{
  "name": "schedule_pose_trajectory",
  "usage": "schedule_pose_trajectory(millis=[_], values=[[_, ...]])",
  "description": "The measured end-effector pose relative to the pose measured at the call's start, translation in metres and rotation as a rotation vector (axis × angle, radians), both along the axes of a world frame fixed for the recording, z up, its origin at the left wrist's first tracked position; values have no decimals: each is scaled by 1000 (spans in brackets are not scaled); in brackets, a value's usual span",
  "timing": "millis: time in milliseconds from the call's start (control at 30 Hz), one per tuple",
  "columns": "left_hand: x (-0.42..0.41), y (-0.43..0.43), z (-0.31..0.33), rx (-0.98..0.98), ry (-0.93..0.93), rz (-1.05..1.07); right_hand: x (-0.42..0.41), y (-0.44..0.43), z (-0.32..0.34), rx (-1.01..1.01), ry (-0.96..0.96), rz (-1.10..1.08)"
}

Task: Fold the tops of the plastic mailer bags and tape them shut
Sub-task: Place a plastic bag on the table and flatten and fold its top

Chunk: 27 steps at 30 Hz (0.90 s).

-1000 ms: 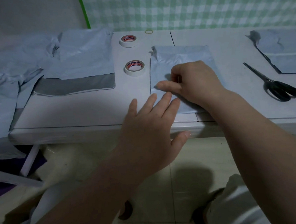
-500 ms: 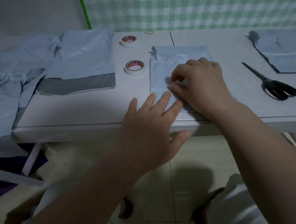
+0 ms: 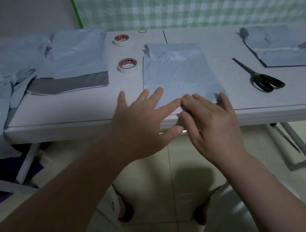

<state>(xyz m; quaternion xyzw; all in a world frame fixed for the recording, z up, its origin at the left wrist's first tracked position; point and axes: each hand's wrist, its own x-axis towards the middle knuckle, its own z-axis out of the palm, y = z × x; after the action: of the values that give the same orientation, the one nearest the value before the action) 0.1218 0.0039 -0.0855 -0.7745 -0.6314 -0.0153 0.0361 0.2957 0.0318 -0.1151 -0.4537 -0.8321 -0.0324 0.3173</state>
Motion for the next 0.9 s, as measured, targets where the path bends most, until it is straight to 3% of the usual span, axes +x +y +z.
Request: schedule_pose_trajectory(millis=[200,467,533,700,900], values=[[-4,3,7,-107,75,-33,14,-4,0,46,-46,-93],[-1,1,9,-102,46,-19,37,-1,4,33,-97,-238],[7,1,12,-52,36,9,35,-1,6,52,-104,-253],[43,-2,8,293,18,-102,33,-2,2,113,-144,-257],[55,1,-7,306,-88,-107,39,-3,-6,136,-151,-237]])
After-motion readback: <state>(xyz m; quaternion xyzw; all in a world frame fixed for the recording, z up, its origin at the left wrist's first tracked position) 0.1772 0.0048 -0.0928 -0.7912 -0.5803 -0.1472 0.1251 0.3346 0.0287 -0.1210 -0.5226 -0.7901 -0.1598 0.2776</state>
